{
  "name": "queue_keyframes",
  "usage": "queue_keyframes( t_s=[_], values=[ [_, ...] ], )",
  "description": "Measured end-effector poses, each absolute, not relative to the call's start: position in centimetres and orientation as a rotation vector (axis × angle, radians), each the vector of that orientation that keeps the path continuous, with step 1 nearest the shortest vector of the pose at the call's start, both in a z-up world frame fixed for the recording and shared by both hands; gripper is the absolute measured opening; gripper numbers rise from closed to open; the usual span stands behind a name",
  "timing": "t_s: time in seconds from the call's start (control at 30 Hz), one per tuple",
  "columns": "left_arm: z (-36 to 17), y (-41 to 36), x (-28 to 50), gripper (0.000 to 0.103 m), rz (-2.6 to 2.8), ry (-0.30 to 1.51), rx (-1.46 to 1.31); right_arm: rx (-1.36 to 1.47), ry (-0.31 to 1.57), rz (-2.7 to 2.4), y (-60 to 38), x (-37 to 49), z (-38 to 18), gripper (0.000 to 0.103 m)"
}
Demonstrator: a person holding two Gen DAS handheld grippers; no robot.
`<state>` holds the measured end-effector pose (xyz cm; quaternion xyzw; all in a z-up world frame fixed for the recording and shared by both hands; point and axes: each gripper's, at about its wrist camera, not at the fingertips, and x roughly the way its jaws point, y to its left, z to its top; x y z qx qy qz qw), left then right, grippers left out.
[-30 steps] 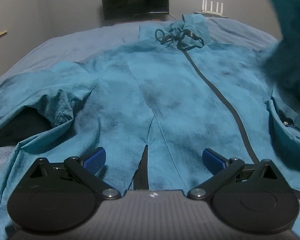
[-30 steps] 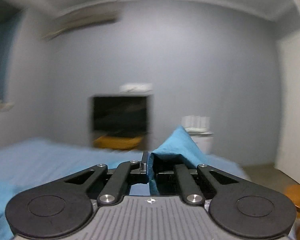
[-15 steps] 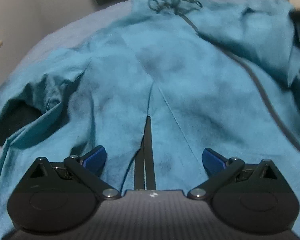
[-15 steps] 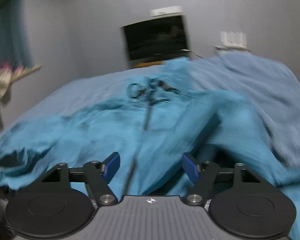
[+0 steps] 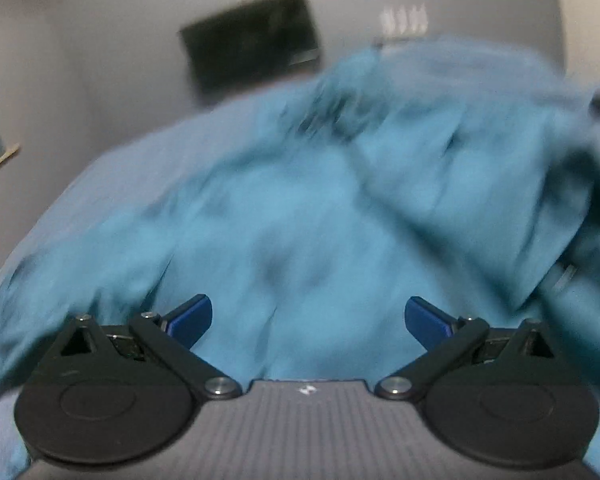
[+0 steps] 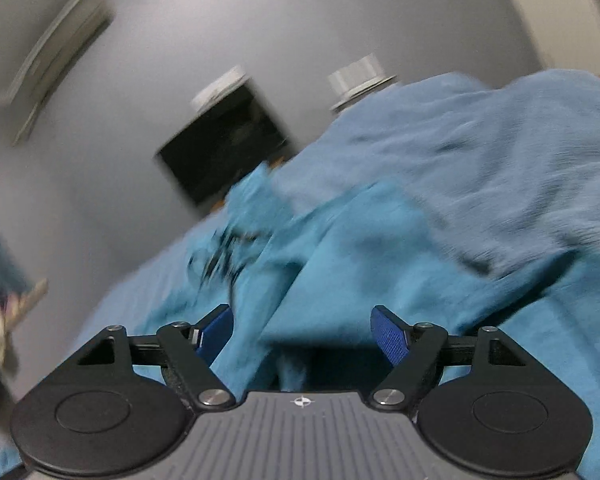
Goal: Fold large clothes
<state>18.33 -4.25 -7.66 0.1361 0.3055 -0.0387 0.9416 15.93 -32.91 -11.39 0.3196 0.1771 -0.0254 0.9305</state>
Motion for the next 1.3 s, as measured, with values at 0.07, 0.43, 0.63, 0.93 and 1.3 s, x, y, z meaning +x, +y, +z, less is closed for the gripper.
queue_keyframes(
  t_s=[0.07, 0.43, 0.63, 0.93, 1.3],
  values=[
    [-6.3, -6.8, 19.4, 0.103, -0.173, 0.624, 0.248, 0.708, 0.314, -0.1, -34.5, 15.5, -11.3, 0.08],
    [-8.4, -20.6, 24.3, 0.087, -0.293, 0.612, 0.532, 0.786, 0.232, -0.157, -37.5, 15.0, -12.3, 0.081],
    [-7.4, -18.0, 26.1, 0.007, -0.193, 0.619, 0.426, 0.751, 0.24, -0.131, -37.4, 15.4, -11.5, 0.081],
    [-5.2, -0.9, 24.7, 0.005, 0.085, 0.644, 0.018, 0.691, 0.317, -0.117, -36.8, 16.5, -11.1, 0.081],
    [-12.2, 8.5, 25.0, 0.018, -0.014, 0.812, -0.486, 0.464, 0.457, -0.078, -32.7, 18.6, -12.9, 0.081]
  ],
)
